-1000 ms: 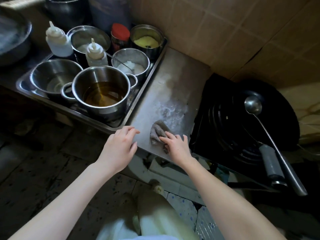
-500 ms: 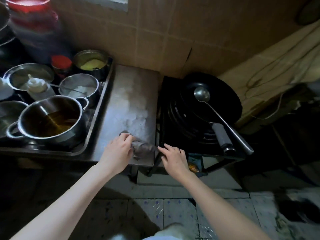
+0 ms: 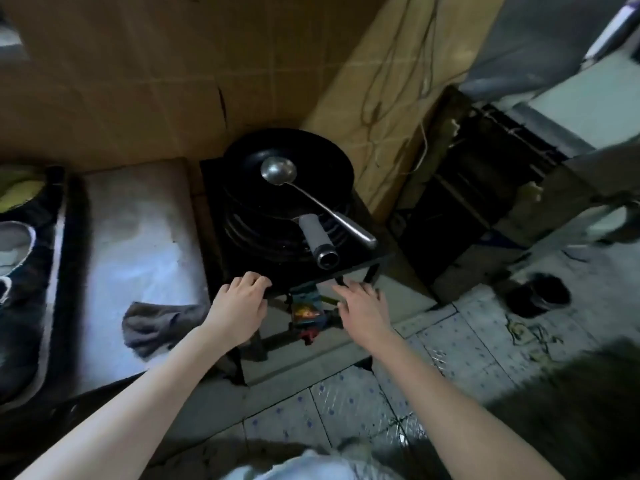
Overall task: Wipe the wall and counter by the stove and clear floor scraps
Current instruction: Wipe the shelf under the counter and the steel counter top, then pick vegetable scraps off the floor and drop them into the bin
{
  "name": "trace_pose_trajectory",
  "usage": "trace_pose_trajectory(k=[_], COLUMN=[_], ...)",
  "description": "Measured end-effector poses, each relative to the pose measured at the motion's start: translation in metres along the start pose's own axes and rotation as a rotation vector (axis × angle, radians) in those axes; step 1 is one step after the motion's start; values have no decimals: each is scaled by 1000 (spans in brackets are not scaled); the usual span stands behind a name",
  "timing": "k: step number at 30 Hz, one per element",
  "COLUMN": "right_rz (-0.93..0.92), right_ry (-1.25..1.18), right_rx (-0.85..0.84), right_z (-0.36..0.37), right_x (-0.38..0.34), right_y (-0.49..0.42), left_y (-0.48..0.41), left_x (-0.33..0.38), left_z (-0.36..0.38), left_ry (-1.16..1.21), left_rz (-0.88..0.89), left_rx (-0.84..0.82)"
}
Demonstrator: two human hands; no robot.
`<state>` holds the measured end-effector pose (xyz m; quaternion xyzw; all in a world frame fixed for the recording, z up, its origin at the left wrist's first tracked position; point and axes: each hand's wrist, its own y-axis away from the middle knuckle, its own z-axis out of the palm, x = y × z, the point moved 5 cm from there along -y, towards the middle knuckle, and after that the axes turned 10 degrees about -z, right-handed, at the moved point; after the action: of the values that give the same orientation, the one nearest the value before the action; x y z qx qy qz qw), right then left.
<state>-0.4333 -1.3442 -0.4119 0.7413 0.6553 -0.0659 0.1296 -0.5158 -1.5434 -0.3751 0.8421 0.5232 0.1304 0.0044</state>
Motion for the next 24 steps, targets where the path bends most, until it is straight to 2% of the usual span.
trace_pose_trajectory(k=[13, 18, 24], right_rz=[349, 450, 596], right_ry=[-17, -54, -118], right_rx=[84, 174, 203], right_z=[-45, -55, -55], right_x=[172, 229, 286], right_y=[105, 153, 192], left_y=[-18, -24, -33], left_x=[213, 292, 364], left_z=[51, 60, 62], left_ry=[-135, -192, -234], left_rz=[360, 483, 575], left_rx=[-140, -128, -119])
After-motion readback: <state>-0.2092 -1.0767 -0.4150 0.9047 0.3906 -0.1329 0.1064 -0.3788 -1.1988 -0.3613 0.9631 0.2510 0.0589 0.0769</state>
